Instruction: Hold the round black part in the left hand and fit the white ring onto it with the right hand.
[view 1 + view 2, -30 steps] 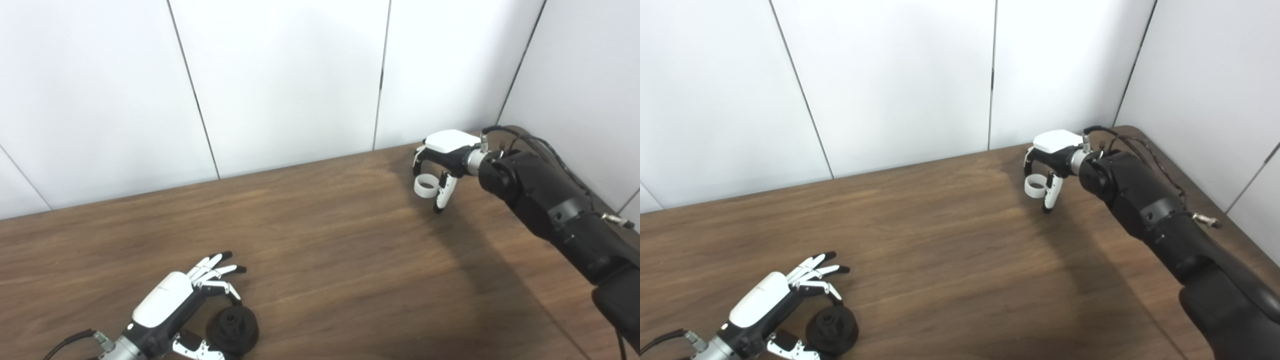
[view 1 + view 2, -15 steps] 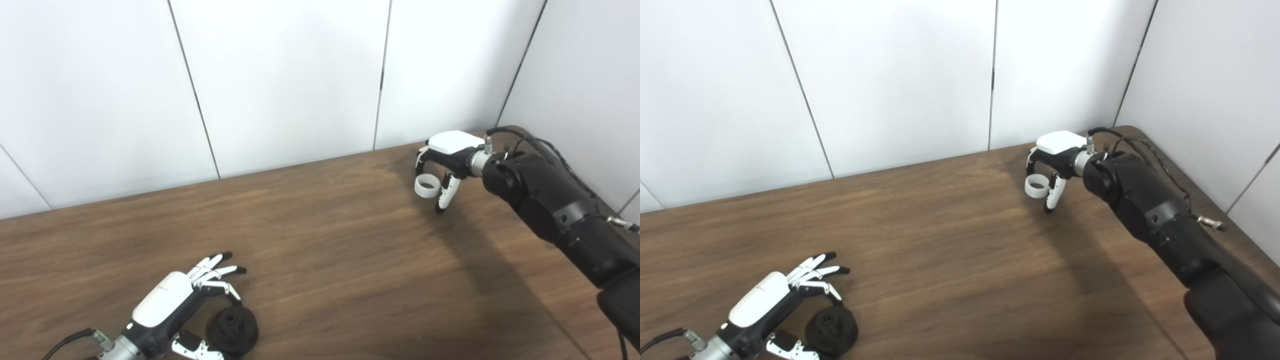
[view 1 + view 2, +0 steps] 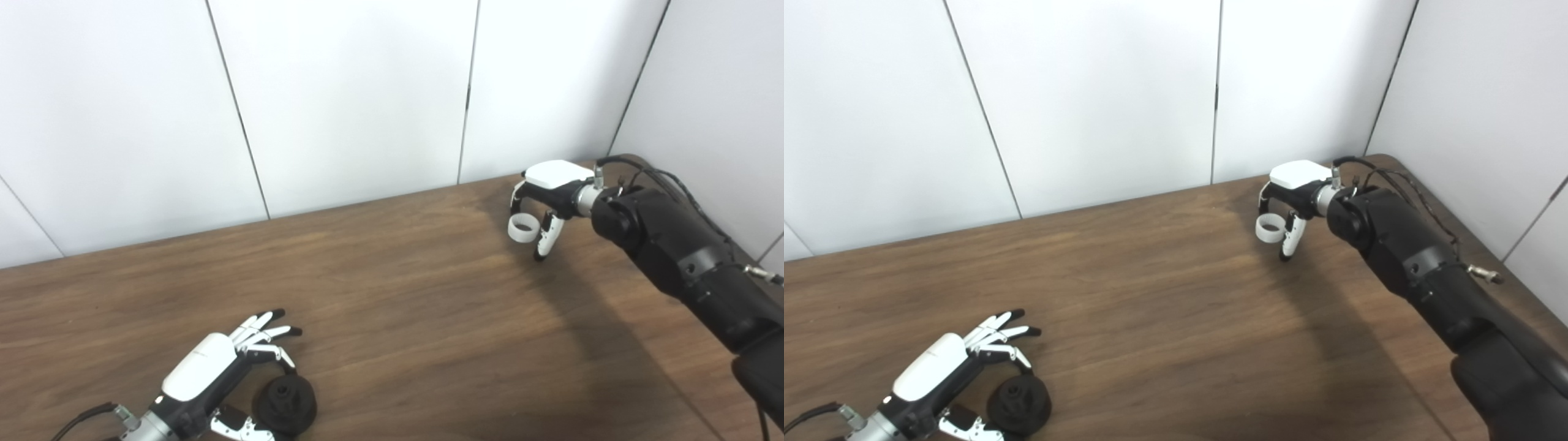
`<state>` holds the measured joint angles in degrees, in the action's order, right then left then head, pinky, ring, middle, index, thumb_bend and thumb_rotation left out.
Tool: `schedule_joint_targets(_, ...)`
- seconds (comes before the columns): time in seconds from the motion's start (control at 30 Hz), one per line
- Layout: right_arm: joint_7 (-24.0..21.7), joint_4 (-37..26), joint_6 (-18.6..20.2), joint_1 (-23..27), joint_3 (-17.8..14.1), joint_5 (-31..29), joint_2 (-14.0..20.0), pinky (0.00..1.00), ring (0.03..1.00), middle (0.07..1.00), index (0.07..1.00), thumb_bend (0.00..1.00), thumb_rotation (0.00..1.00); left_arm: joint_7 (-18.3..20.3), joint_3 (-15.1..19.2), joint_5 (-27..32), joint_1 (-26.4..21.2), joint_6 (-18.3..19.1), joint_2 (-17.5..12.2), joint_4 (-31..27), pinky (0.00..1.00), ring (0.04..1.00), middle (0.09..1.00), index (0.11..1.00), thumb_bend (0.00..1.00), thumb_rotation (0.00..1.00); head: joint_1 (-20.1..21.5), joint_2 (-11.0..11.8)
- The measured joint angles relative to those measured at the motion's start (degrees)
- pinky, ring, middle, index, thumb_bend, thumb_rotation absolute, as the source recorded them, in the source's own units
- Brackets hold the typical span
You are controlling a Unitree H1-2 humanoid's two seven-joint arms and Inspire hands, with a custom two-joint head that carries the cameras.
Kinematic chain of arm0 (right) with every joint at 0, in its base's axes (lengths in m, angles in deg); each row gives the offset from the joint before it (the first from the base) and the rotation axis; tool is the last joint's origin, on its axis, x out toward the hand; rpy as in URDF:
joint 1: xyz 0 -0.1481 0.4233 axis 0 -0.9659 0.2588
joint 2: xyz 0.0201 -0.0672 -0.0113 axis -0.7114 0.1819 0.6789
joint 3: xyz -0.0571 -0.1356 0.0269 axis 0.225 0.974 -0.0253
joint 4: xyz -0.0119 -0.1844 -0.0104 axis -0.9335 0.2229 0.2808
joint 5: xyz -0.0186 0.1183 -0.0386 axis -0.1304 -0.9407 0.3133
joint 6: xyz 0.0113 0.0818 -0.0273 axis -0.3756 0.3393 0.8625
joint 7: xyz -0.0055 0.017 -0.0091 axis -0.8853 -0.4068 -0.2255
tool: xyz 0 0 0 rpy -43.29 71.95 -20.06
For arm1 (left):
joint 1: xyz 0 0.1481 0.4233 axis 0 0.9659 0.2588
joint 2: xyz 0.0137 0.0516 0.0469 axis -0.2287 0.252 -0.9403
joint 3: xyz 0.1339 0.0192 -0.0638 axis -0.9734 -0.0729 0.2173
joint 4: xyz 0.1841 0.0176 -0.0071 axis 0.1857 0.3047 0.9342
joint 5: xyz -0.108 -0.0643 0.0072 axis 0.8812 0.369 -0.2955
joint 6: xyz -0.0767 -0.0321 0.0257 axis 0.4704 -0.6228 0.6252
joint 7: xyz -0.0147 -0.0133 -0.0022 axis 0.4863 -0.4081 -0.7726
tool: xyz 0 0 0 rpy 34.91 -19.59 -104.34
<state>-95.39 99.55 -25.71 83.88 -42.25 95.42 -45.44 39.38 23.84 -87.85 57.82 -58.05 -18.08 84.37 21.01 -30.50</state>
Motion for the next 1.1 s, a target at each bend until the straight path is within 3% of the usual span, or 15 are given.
schedule_joint_targets(0.23,2.7,1.1,-0.7,0.2,0.7,0.7,-0.2,0.98,0.975,0.797,0.483,0.53,0.14,0.2,0.1,0.2,0.1,0.0,-0.2,-0.2,1.00,1.000,0.880,0.482,0.52,0.06,0.0,-0.1)
schedule_joint_targets(0.8,3.5,1.0,-2.4,0.1,0.6,0.6,0.0,1.00,1.000,0.829,0.482,0.53,0.14,0.1,0.1,0.2,0.1,-0.1,-0.2,0.0,1.00,1.000,0.878,0.483,0.52,0.06,-1.1,0.0)
schedule_joint_targets(1.1,3.1,-9.7,-4.8,-1.0,0.4,1.0,-0.2,1.00,1.000,0.855,0.480,0.53,0.14,-0.1,0.1,0.4,0.0,-0.2,-0.2,0.6,1.00,1.000,0.877,0.482,0.52,0.06,-1.2,0.3)
